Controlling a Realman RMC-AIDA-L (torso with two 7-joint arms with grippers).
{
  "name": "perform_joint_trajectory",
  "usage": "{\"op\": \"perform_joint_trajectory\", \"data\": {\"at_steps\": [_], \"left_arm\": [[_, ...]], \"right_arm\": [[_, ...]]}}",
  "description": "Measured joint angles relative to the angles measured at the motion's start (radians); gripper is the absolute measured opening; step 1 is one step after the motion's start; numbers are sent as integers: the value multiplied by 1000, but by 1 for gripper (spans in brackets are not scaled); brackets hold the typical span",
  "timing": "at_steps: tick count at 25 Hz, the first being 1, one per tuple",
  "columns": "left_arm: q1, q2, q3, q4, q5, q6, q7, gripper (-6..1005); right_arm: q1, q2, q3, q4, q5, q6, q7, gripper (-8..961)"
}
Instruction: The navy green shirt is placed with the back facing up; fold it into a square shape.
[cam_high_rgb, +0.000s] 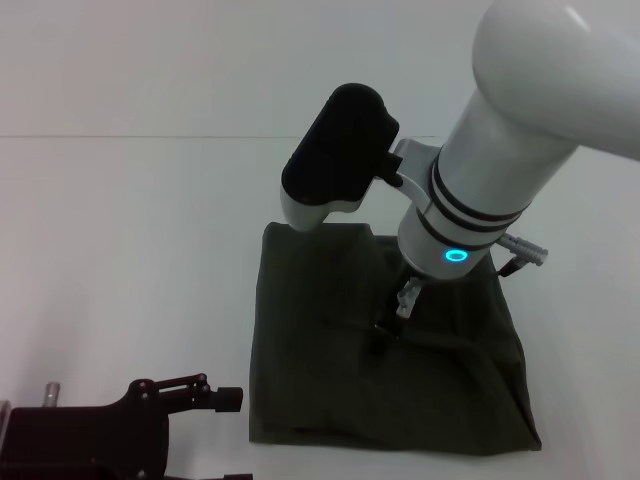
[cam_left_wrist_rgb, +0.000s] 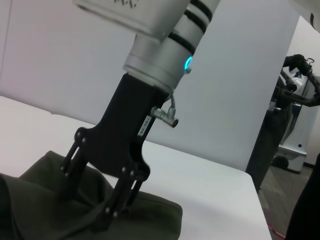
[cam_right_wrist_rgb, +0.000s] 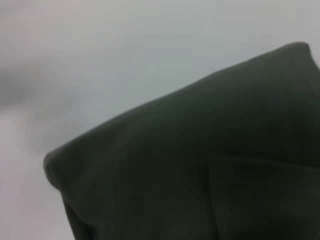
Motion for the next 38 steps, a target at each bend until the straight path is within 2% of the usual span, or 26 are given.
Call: {"op": "perform_joint_trajectory", "data": {"at_steps": [4, 13, 36, 38], "left_arm": [[0, -4, 1, 0, 0, 0, 1, 892], [-4, -8, 1, 0, 0, -5, 3, 892], [-5, -10, -7, 0, 0, -9, 3, 892], [-5, -10, -7, 0, 0, -9, 3, 892]], "right_arm": [[1, -1, -35, 34, -3, 29, 8, 729], [1, -5, -43, 96, -4, 96, 5, 730], [-12, -7, -52, 102, -23, 148, 20, 714], [-13, -7, -51, 102, -23, 146, 18, 627]]}}
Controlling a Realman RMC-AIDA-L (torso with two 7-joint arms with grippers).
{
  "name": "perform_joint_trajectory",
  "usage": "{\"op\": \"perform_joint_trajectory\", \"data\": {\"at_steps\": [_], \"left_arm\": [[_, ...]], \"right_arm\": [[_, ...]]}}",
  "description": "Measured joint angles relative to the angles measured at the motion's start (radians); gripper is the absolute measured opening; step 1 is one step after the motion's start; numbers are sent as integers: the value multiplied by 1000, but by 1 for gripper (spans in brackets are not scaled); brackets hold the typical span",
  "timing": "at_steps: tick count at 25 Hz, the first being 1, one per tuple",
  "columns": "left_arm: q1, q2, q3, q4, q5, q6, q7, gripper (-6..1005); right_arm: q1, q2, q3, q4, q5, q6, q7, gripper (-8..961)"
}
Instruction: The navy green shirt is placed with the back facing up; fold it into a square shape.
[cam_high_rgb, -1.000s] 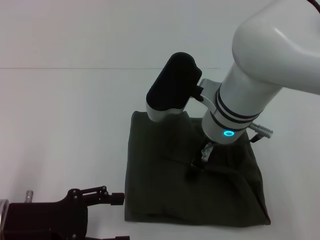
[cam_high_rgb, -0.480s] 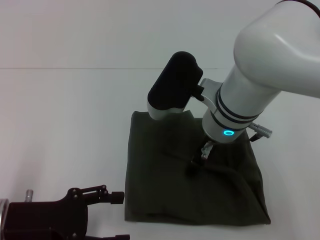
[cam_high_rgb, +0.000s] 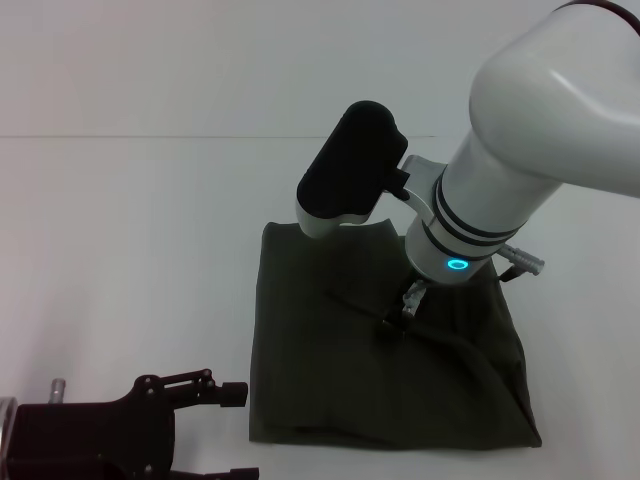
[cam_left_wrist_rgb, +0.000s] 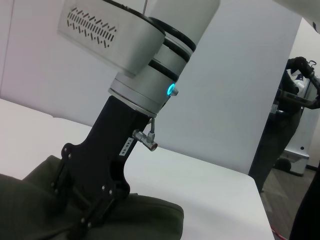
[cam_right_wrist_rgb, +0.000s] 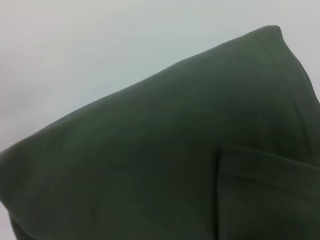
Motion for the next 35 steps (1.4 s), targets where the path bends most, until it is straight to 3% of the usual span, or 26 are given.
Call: {"op": "perform_joint_trajectory", "data": {"at_steps": [3, 11, 35], "left_arm": [[0, 0, 0, 0, -1, 0, 0, 893], [-2, 0, 0, 0, -4, 0, -2, 893], [-9, 0, -1, 0, -4, 1, -8, 893]], "right_arm": [[-1, 0, 3, 0, 1, -4, -1, 497], [-9, 0, 5, 0, 2, -6, -2, 291], [-25, -1, -1, 5, 7, -14, -6, 90]]}}
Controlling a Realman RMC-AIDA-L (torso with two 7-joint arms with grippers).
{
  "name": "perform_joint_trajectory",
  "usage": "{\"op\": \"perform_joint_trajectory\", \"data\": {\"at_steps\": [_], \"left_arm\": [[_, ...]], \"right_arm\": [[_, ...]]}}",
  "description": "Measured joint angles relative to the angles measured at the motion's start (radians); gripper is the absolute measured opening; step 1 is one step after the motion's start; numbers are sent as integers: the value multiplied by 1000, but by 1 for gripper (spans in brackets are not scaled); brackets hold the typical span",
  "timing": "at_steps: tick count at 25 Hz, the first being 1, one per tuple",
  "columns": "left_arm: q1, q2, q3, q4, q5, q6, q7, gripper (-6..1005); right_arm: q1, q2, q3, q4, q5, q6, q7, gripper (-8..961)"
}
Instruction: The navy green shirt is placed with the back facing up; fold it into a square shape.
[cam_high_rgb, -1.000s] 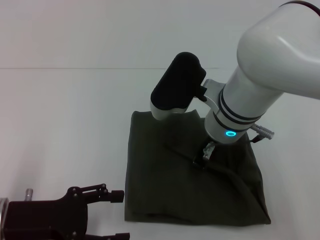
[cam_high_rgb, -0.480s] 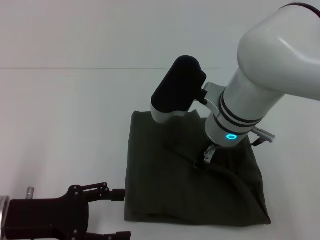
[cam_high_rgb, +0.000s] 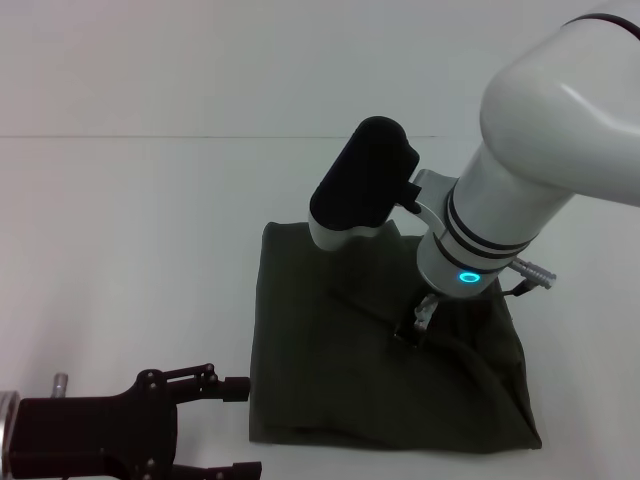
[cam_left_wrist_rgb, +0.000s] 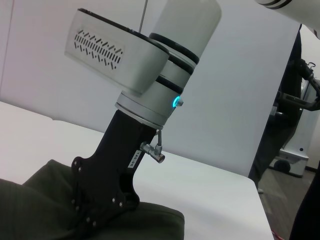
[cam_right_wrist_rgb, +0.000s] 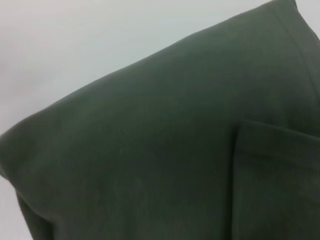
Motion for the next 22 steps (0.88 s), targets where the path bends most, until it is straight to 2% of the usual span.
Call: {"op": "perform_joint_trajectory", "data": {"at_steps": [15, 22], "left_arm": [[3, 0, 0, 0, -3, -1, 0, 893], [0, 2, 0, 0, -1, -1, 0, 893]], "right_arm": [[-33, -6, 37, -30, 0, 5, 42, 20], [-115, -10, 192, -78, -3, 0, 64, 12]]}}
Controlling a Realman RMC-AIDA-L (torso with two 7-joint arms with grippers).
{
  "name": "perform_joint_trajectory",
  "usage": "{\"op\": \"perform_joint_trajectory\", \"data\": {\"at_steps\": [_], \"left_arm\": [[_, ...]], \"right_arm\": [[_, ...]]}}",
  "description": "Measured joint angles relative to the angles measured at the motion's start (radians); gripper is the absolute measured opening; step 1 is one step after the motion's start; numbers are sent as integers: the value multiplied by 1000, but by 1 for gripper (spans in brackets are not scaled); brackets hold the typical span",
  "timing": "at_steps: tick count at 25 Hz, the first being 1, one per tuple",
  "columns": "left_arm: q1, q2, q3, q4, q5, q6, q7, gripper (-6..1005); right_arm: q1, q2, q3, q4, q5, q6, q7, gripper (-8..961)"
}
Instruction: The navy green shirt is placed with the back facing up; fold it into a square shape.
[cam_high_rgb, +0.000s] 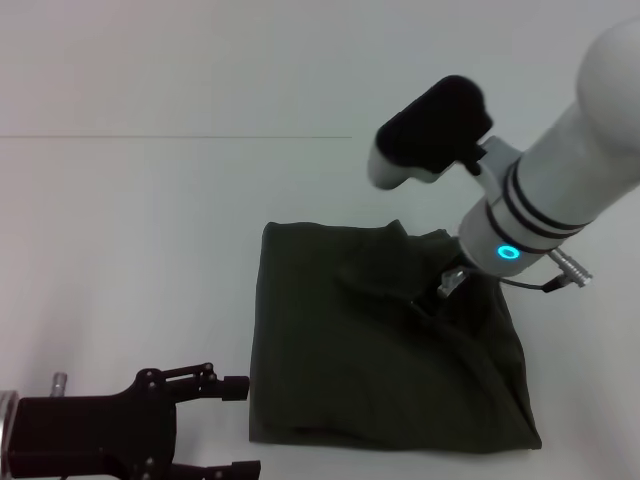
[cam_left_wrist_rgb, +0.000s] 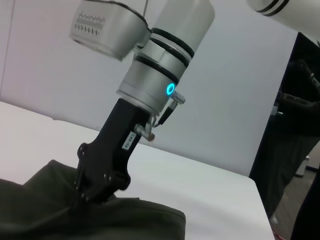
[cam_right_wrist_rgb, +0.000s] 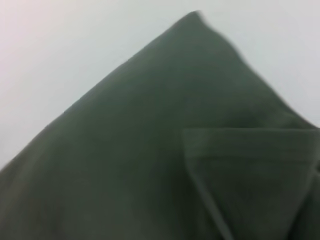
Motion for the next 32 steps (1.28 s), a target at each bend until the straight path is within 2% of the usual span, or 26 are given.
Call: {"op": "perform_joint_trajectory", "data": {"at_steps": [9, 15, 20, 25, 32], "left_arm": [[2, 1, -2, 0, -2, -1, 5, 894], [2, 1, -2, 0, 1, -2, 5, 894], [2, 3, -5, -1, -2, -3, 0, 894], [0, -2, -32, -10, -3, -2, -2, 894], [-8, -23, -41, -14, -4, -13, -3, 894]], "right_arm": [[-109, -1, 244, -34, 45, 13, -6, 13], [-184, -3, 300, -43, 125, 49, -27, 14], [-263, -3, 325, -43, 267, 115, -98, 13], [-313, -3, 399, 17, 401, 148, -206, 13], [-324, -3, 511, 164, 485, 182, -332, 14]]}}
